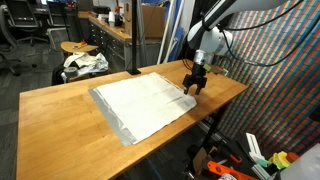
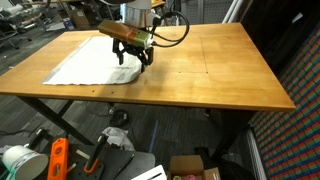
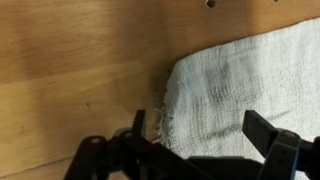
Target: Fold the towel in half
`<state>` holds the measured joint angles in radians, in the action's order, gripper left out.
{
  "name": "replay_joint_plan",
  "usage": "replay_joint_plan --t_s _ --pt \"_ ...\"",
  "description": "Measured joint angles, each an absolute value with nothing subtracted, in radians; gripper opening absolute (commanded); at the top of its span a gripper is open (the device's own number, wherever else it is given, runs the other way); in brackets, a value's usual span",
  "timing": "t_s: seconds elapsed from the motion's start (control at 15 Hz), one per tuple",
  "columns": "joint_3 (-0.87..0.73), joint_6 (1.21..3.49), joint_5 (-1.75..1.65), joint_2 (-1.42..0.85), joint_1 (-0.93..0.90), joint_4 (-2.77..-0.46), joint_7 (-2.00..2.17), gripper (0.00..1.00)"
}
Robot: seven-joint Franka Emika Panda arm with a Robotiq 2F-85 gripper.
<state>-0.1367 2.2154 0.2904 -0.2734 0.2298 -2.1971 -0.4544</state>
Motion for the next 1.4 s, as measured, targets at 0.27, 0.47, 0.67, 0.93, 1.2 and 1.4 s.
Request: replay_joint_plan --t_s 0.27,0.47,0.67,0.93,1.2,1.4 --pt "-0.129 2.218 0.29 -0.325 0.231 -2.161 -0.454 1.0" --pt "-0.122 2.212 0.29 -0.358 0.235 -2.137 -0.454 1.0" --pt "-0.115 2.161 0.29 -0.373 0.252 -2.113 -0.467 0.72" --pt "-0.1 2.045 0.302 -0.383 0.29 -2.089 -0.524 0.54" --pt "-0.089 1.991 0.394 -0.396 0.323 -2.084 -0.595 0.22" --pt "-0.081 1.99 0.505 -0.409 0.342 -2.084 -0.628 0.03"
